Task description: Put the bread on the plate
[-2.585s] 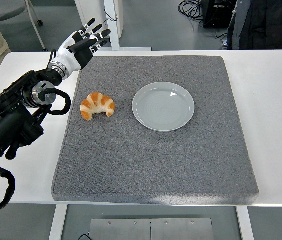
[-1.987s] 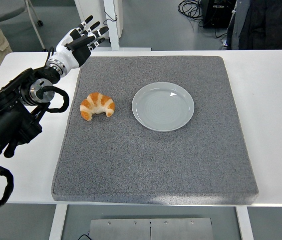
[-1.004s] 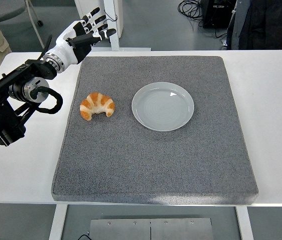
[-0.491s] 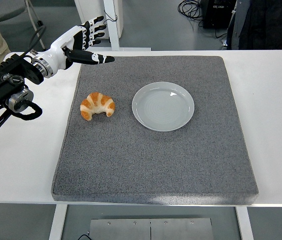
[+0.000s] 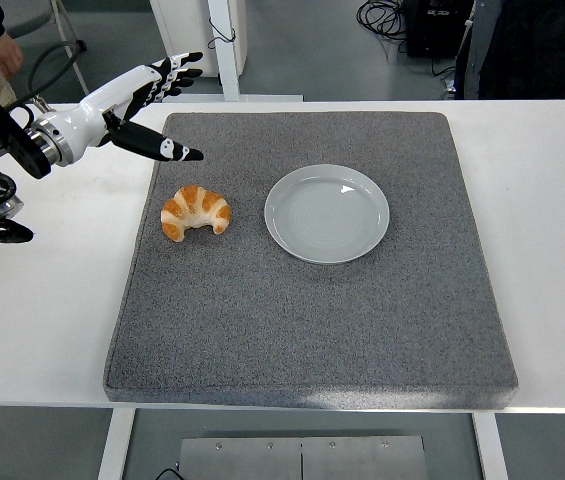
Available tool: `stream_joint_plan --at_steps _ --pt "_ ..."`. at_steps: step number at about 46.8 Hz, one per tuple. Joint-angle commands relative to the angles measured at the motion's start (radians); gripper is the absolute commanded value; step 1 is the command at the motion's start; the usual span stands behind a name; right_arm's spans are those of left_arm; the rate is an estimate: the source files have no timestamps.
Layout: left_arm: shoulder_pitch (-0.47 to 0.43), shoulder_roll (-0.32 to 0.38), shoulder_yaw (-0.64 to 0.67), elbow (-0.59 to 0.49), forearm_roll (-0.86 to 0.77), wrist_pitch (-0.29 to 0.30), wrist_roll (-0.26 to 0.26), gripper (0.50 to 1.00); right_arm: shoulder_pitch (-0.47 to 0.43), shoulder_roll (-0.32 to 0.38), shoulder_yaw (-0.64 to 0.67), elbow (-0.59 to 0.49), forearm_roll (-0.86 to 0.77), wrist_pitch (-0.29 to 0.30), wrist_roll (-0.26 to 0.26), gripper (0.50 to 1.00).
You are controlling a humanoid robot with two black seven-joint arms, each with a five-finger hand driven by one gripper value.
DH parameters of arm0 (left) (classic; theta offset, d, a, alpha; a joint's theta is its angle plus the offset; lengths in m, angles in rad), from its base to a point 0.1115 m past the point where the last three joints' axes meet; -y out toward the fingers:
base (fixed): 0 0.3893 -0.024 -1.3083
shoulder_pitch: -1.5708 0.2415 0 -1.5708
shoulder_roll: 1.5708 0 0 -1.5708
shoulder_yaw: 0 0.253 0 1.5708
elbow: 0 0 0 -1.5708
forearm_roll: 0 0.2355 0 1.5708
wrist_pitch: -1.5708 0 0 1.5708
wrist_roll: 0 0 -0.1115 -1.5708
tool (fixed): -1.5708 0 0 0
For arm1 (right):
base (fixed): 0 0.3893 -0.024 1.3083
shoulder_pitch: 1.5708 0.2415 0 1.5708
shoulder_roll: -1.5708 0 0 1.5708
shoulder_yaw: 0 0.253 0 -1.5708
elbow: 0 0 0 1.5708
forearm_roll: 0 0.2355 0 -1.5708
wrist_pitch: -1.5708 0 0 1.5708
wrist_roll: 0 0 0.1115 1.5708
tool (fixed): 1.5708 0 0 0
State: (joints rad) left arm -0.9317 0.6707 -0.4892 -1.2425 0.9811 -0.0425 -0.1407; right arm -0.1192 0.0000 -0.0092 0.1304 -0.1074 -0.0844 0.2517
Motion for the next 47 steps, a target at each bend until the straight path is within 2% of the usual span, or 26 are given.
stream_joint_plan --at_steps 1,4,12,19,32,37,47 --pt "0.007 0.024 0.008 -0.008 0.057 0.004 -0.002 0.992 0.000 0.000 0.000 0.000 0.000 0.000 0.000 1.000" --pt "0.016 0.044 0.008 -0.021 0.099 0.004 -0.008 0.992 0.000 0.000 0.000 0.000 0.000 0.000 0.000 1.000" --pt "0.028 0.076 0.038 -0.037 0.218 0.004 -0.068 0.992 0.000 0.000 0.000 0.000 0.000 0.000 0.000 1.000" --pt "0.033 0.066 0.066 -0.006 0.330 0.016 -0.074 0.992 0.000 0.000 0.000 0.000 0.000 0.000 0.000 1.000" --pt "0.021 0.036 0.147 0.086 0.340 0.085 -0.086 0.992 0.000 0.000 0.000 0.000 0.000 0.000 0.000 1.000" --pt "0.019 0.023 0.146 0.098 0.323 0.085 -0.106 0.992 0.000 0.000 0.000 0.000 0.000 0.000 0.000 1.000" --pt "0.028 -0.043 0.147 0.149 0.297 0.092 -0.109 0.992 0.000 0.000 0.000 0.000 0.000 0.000 0.000 1.000"
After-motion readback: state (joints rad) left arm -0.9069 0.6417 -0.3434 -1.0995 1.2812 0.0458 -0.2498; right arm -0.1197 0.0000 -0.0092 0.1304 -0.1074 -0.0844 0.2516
